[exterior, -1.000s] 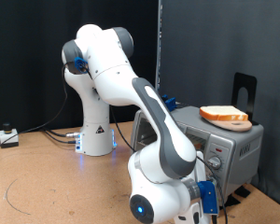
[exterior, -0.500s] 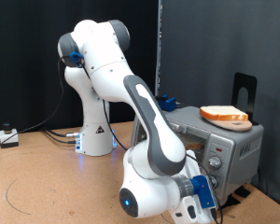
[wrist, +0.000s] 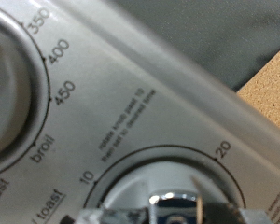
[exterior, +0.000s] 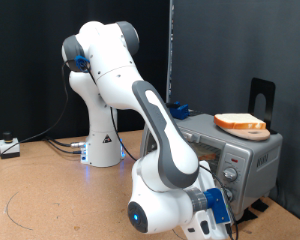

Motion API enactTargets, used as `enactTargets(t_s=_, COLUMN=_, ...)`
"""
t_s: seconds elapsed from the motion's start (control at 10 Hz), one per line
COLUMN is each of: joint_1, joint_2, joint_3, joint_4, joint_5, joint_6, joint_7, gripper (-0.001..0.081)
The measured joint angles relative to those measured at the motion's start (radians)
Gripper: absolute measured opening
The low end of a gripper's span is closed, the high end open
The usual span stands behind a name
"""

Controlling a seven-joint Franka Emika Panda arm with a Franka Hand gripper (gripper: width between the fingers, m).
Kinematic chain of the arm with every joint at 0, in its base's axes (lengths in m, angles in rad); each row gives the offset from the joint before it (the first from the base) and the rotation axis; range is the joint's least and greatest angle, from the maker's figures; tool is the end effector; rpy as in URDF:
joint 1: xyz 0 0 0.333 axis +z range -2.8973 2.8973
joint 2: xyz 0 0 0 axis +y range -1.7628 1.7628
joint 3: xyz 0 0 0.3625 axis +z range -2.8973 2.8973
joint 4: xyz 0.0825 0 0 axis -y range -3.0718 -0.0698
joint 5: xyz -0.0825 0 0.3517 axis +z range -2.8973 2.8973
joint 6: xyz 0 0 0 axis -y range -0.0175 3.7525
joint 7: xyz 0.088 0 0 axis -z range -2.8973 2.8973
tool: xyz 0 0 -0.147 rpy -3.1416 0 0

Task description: Make a piece of toast with the oven

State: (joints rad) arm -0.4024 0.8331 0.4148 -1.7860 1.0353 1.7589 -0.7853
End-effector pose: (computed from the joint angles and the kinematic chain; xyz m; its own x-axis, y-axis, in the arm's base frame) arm 0.5944 0.0934 0.1876 0.9713 0.1928 -0.1396 -0.1046 -0.1809 -0.9779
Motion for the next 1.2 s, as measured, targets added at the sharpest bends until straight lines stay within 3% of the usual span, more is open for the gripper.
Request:
enactTargets(t_s=0.2, joint_1=0.0, joint_2=-0.002, joint_3=-0.001, joint_4=0.008, joint_5=-0.002, joint_6=-0.001, joint_7=0.024, gripper=0.011)
enactTargets(t_s=0.4, joint_1=-0.001, joint_2=-0.006, joint_3=-0.001, joint_4=0.015, joint_5=-0.006, joint_6=-0.018, joint_7=0.047, gripper=0.0468)
enactTargets(t_s=0.5, joint_1=-0.004, joint_2=-0.012, joint_3=-0.004, joint_4=0.021, joint_5=-0.018, joint_6=-0.045, joint_7=0.08, gripper=0.0468)
enactTargets(t_s=0.6, joint_1=-0.004, joint_2=-0.026, joint_3=-0.02, joint_4=0.033, joint_5=-0.07, joint_6=-0.091, joint_7=0.169, gripper=0.0606)
enactTargets(t_s=0.7, joint_1=-0.004, joint_2=-0.042, joint_3=-0.039, joint_4=0.054, joint_5=-0.137, joint_6=-0.123, joint_7=0.23, gripper=0.0606)
enactTargets(t_s=0.8, joint_1=-0.004, joint_2=-0.059, joint_3=-0.056, joint_4=0.073, joint_5=-0.194, joint_6=-0.129, joint_7=0.253, gripper=0.0765)
enactTargets(t_s=1.0, joint_1=-0.009, joint_2=-0.084, joint_3=-0.086, joint_4=0.105, joint_5=-0.237, joint_6=-0.129, joint_7=0.271, gripper=0.0796)
enactTargets(t_s=1.2, joint_1=-0.033, joint_2=-0.095, joint_3=-0.1, joint_4=0.147, joint_5=-0.233, joint_6=-0.18, joint_7=0.322, gripper=0.0807)
